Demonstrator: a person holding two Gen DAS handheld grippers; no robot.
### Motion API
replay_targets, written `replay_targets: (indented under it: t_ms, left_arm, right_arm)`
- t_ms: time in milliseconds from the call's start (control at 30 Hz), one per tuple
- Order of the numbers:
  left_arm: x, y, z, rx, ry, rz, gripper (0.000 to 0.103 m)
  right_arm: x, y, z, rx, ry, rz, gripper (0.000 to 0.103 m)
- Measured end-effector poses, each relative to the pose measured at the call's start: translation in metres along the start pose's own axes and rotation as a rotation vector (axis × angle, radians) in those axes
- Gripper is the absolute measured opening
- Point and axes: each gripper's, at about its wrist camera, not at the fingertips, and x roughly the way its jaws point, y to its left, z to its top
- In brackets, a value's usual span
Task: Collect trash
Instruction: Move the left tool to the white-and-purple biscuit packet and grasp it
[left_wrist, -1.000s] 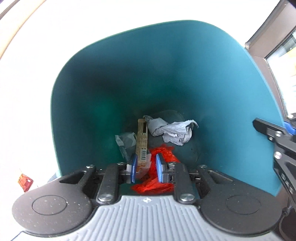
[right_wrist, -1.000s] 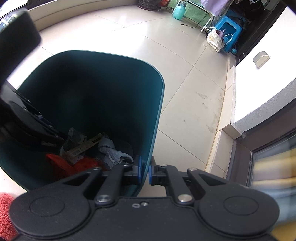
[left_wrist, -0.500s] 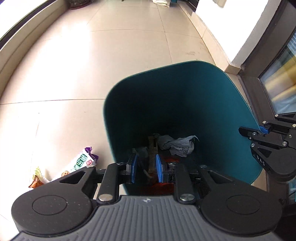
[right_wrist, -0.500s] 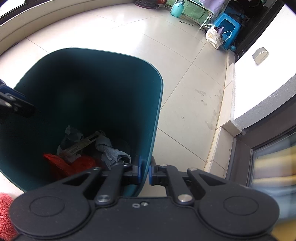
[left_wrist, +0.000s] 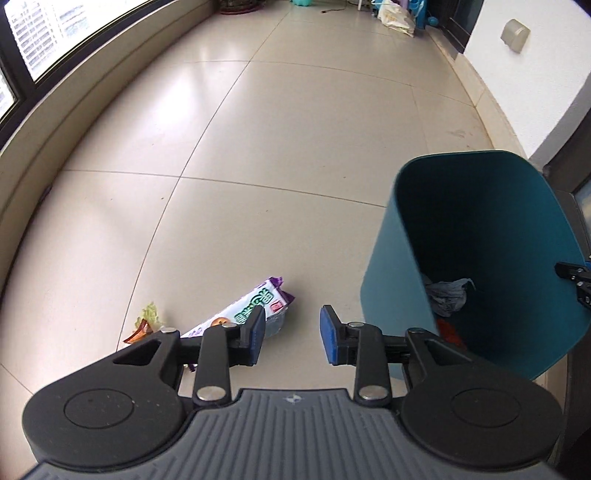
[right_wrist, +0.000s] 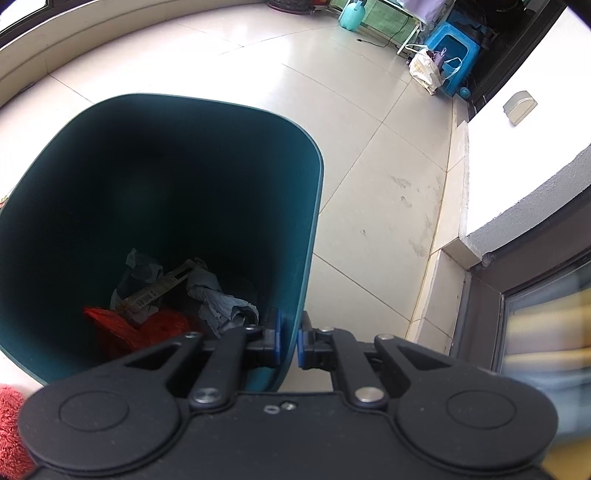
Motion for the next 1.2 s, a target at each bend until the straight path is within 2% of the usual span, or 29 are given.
replay_targets:
  t_ms: [67,167,200,367,533,633,1000,1200]
  left_arm:
    - [0.008,0.019,-0.004,-0.026,0.02,0.021,0.035]
    - [0.019,0.039,-0.009,-0.05,0.027,0.044,0.065]
    - [0.023,0.043,-0.01,-0.056,0.029,0.05,0.07]
    - [0.052,0.069,-0.013,-0.09,0.065,0.031,0.07]
    - [0.096,0.077,-0.019,0.022,0.138,-0.02,0.07]
    - [0.118,0.08,-0.026,0.095,0.176,-0.013,0.07]
    - [0.184,0.087,-0.03,0.301,0.254,-0.095,0.07]
    - [0.222,0.081,-0.03,0.466,0.323,-0.146,0.07]
  right_arm:
    - [0.001,0.0,0.0,0.001,0.001,-0.001,0.007]
    - [0.002,-0.001,0.001,0.003,0.003,-0.003,0.007]
    - [0.003,-0.002,0.001,0.006,0.005,-0.006,0.008]
    - [0.007,-0.005,0.001,0.023,0.016,-0.011,0.008]
    - [0.011,-0.005,0.002,0.033,0.031,-0.024,0.009]
    - [0.013,-0.006,0.003,0.043,0.045,-0.029,0.01]
    - [0.024,-0.008,0.01,0.079,0.117,-0.075,0.012]
    - [0.032,-0.011,0.014,0.11,0.159,-0.1,0.014]
